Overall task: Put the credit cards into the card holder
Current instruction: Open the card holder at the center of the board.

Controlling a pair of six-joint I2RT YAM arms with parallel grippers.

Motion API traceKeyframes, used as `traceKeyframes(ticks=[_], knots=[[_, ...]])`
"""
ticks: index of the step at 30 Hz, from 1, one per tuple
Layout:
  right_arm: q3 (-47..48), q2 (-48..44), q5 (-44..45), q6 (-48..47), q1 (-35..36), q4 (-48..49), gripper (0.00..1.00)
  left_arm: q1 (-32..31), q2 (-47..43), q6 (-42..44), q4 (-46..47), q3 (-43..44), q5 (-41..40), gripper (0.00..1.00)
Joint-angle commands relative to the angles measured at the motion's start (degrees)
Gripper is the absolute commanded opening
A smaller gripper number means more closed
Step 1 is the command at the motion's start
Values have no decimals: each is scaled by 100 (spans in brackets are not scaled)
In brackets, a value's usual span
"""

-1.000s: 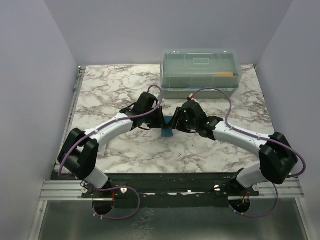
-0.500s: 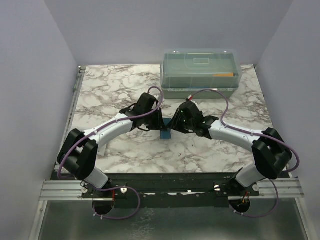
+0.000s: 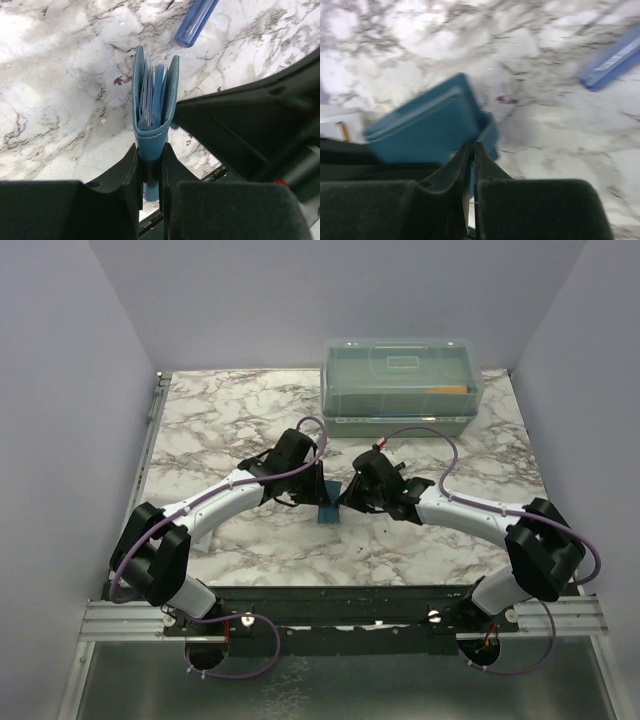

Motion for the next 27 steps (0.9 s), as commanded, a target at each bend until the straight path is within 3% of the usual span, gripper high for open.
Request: traceKeyframes(ticks=[1, 7, 10, 14, 18, 20, 23, 27], knots=[[-393, 60, 756, -82, -29, -1143, 5, 3, -521, 105, 459, 86, 11, 0], [-478, 131, 697, -126, -29, -1343, 0, -3, -570, 185, 468, 54, -168, 0], [-587, -211, 556, -210, -30, -1137, 5, -2, -528, 235, 468, 45, -172, 0], [-609, -512, 231, -851, -38, -852, 22, 13, -456, 336, 527, 80, 222, 0], [-989, -1032, -902, -1841, -64, 148, 62, 58, -407, 446, 650, 52, 638, 0], [-1132, -1268, -1242, -1967, -170, 513, 70, 63, -385, 490, 726, 21, 822, 0], [-1182, -1318, -1557, -1988, -532, 779, 70, 59, -345, 496, 852, -36, 1114, 0], [-1108, -1276, -1223, -1999, -834, 562, 55, 51, -367, 516, 974, -157, 1356, 0]])
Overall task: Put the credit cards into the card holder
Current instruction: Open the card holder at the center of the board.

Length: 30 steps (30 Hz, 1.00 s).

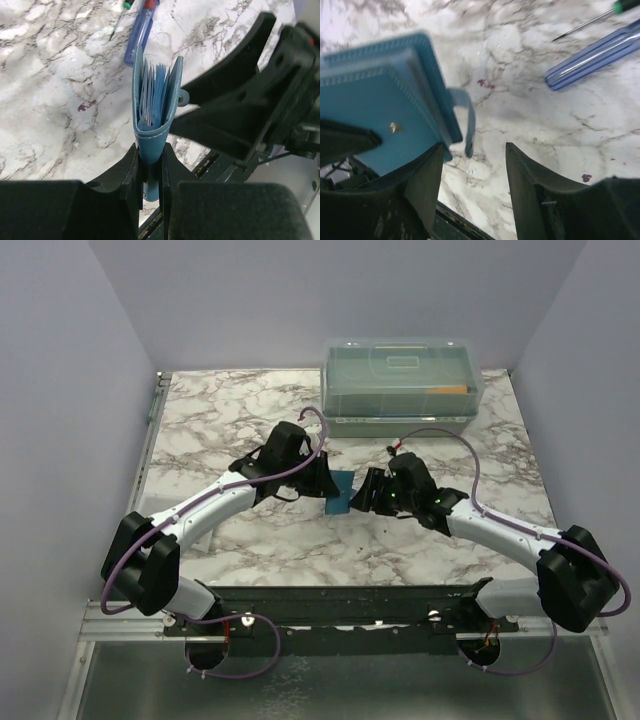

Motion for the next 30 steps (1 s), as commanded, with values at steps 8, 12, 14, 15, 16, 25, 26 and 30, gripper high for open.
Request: traceKeyframes(ticks=[8, 12, 14, 15, 16, 25, 26, 30], knots=[[4, 137, -33, -430, -347, 171, 23, -18, 110, 137, 434, -205, 976, 0], [3, 70, -87, -421, -342, -374, 0, -24, 213, 40, 454, -231, 996, 0], [-149, -186, -262, -350, -339, -515, 0, -25, 360, -69, 251, -214, 719, 23], [-230, -355, -419, -354, -341, -486, 0, -27, 460, -117, 78, -162, 512, 33], [-336, -484, -587, -320, -345, -423, 0, -29, 583, -123, -110, -98, 338, 42], [-395, -385, -1443, 107, -346, -150, 0, -33, 619, -56, -818, 208, -357, 92], [-394, -383, -1470, 149, -341, -119, 0, -35, 590, -47, -827, 214, -291, 96], [-259, -370, -1650, 309, -338, -161, 0, -33, 620, -15, -1093, 282, -547, 99]])
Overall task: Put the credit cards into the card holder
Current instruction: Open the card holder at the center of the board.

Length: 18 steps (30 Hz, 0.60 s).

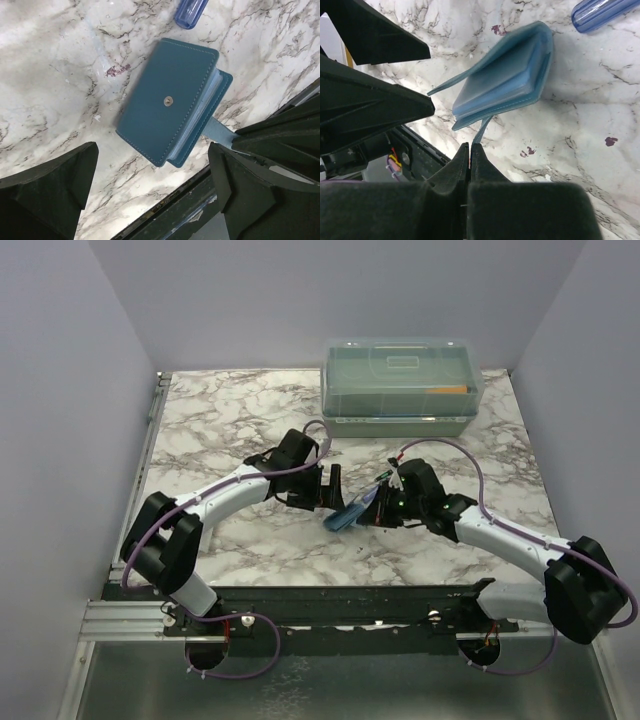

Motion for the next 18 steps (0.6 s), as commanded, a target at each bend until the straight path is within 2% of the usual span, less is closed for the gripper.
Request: traceKeyframes(ticks=[1, 4, 7, 10, 11, 13, 14, 16, 18], knots=[[142, 12, -428, 242, 3, 103, 0, -28, -162, 121, -400, 214, -436, 99], [199, 20, -427, 213, 4, -22, 0, -33, -78, 168, -441, 265, -324, 98], [173, 3, -223, 166, 0, -248, 0, -38, 130, 334, -459, 416, -241, 91], [5, -92, -96, 187, 5, -124, 0, -91, 379, 456, -484, 528, -204, 90], [-9, -98, -83, 168, 5, -132, 0, -116, 451, 429, -486, 531, -253, 86], [-9, -130, 0, 135, -3, -212, 0, -128, 587, 395, -483, 516, -366, 69], [1, -153, 61, 123, 4, -297, 0, -125, 640, 398, -498, 495, -541, 64], [58, -221, 281, 37, 5, -555, 0, -127, 773, 451, -542, 467, -802, 62], [135, -240, 540, -59, 4, -867, 0, -124, 912, 406, -631, 452, -835, 51]])
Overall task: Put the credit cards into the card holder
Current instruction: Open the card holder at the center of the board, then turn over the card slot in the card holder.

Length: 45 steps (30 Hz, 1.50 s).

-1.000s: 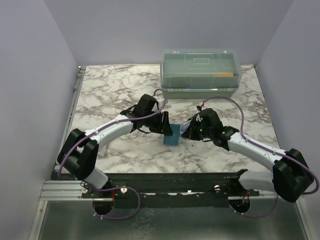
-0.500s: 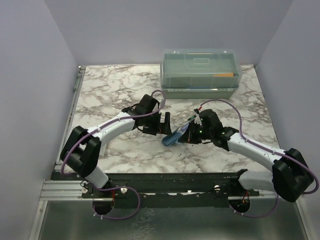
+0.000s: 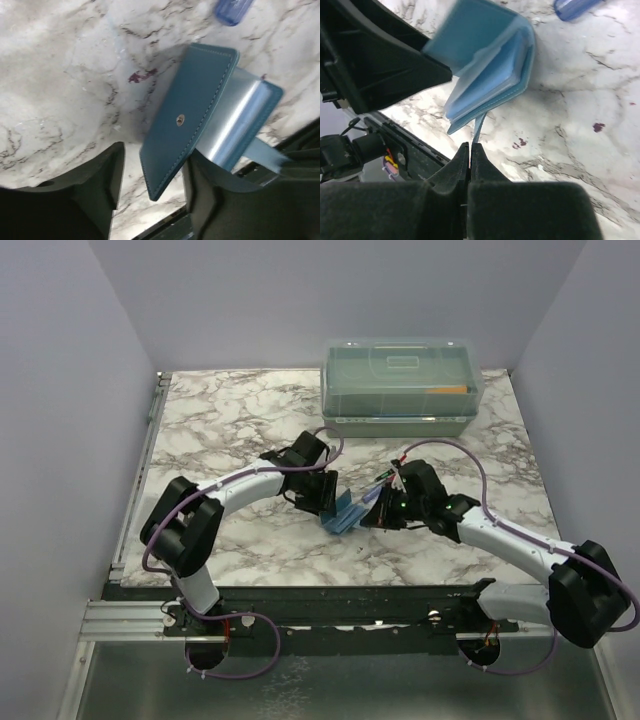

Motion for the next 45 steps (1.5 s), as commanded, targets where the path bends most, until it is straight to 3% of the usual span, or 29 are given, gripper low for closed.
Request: traceKeyframes(ticks=[1, 5, 7, 11, 17, 22, 27, 37, 45], knots=[[150, -132, 791, -165, 3, -932, 0, -19, 288, 4, -235, -37, -445, 44], [648, 565, 3007, 495, -10, -2839, 5, -19, 65, -317, -167, -292, -365, 26], [901, 977, 3302, 617, -10, -3136, 17, -16, -93, -530, 101, -508, -93, 18], [1175, 1152, 3059, 471, 0, -3041, 30, -11, -241, -1104, 788, -963, 489, 4], [1508, 549, 2534, -69, 195, -2933, 46, -12, -161, -1537, 1080, -1174, 374, 0], [943, 133, 1242, -322, 135, -1367, 70, -16, -113, -1819, 1203, -1257, 173, 0], [417, -14, 682, -141, -96, -271, 78, -19, -153, -2016, 1216, -1356, 147, 0], [228, 983, 288, -194, -195, 820, 74, -14, -51, -2001, 1228, -1487, 294, 0], [534, 1828, -595, -328, -140, 1551, 55, -15, 148, -1842, 1287, -1407, 606, 0]])
